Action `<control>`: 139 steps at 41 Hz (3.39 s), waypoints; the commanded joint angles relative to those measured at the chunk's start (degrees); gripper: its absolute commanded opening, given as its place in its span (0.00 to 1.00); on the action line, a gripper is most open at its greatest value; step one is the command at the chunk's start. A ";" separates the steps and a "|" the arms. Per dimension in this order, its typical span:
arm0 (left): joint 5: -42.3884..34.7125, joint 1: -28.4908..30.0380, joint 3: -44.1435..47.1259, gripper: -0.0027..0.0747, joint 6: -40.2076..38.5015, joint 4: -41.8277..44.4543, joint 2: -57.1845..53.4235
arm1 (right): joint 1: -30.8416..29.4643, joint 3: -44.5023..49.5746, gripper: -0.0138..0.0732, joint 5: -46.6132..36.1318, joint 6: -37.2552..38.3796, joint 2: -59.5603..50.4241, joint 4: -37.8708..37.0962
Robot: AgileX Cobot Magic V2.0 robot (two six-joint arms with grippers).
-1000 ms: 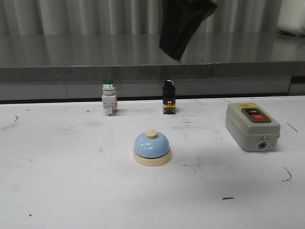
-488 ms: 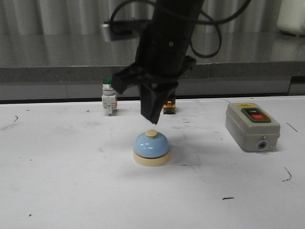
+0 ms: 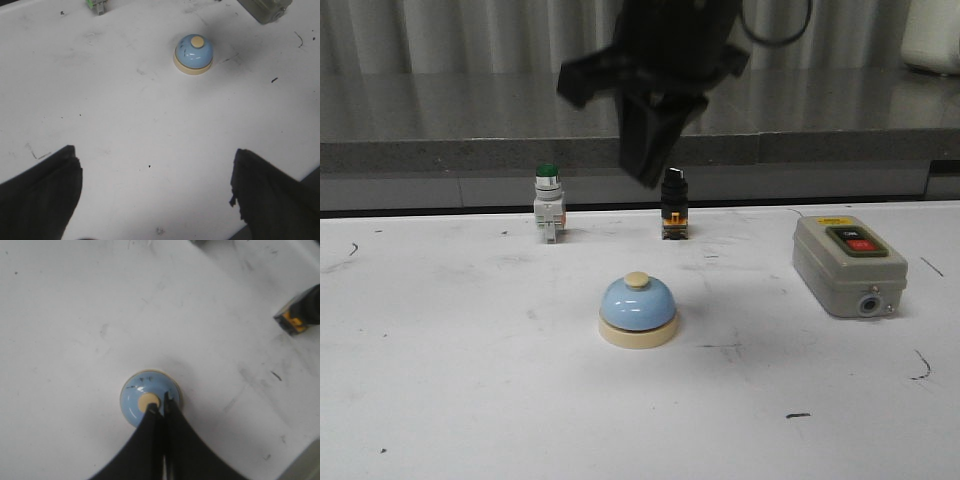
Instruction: Place and press bell with both arms
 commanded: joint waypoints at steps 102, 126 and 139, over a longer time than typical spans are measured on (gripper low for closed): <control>-3.51 0.17 -1.60 0.01 -0.07 -0.63 -0.31 | -7.15 37.61 0.10 -4.94 -0.08 -58.03 1.15; -14.80 12.24 6.74 0.01 0.65 8.53 -11.43 | -7.15 37.61 0.10 -4.94 -0.08 -58.03 1.15; -33.09 26.36 27.26 0.01 0.65 6.02 -29.52 | -7.15 37.61 0.10 -4.94 -0.08 -58.03 1.15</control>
